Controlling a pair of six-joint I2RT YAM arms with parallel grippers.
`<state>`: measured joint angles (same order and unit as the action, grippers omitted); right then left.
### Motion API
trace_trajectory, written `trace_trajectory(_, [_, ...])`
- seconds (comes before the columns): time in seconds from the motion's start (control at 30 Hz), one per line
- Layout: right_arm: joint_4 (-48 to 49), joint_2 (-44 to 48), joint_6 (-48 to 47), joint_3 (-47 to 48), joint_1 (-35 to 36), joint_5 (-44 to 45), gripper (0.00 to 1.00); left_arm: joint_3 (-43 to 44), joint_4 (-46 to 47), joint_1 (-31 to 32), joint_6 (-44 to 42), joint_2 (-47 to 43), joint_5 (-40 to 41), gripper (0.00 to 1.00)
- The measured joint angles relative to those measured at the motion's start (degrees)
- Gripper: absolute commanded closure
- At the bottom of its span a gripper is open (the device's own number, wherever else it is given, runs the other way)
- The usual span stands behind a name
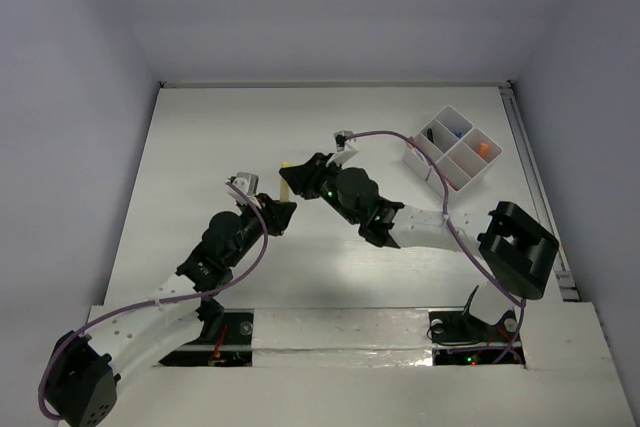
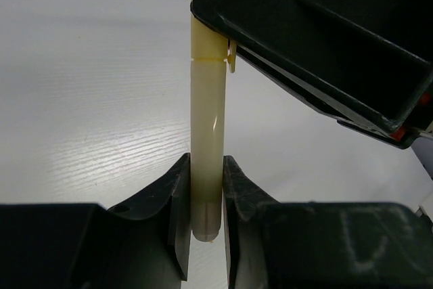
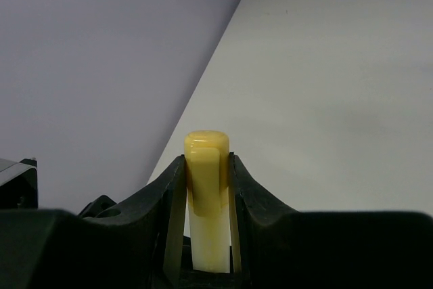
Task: Sort the stationery into containers
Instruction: Close the pen cap on the pen.
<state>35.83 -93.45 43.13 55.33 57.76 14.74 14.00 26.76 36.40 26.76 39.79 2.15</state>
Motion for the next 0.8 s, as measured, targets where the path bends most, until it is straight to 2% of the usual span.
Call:
trace_trajectory(0.43, [6.93, 2.75, 1.77, -7.61, 0.46, 3.48, 1.0, 4.33, -4.52, 1.05, -2.12, 3.65, -3.26, 1.0])
trace_trajectory(0.8, [8.07, 1.73, 1.97, -8.2, 2.4, 9.14, 1.0, 6.4, -7.89, 1.05, -2.95, 5.79, -3.96, 1.0])
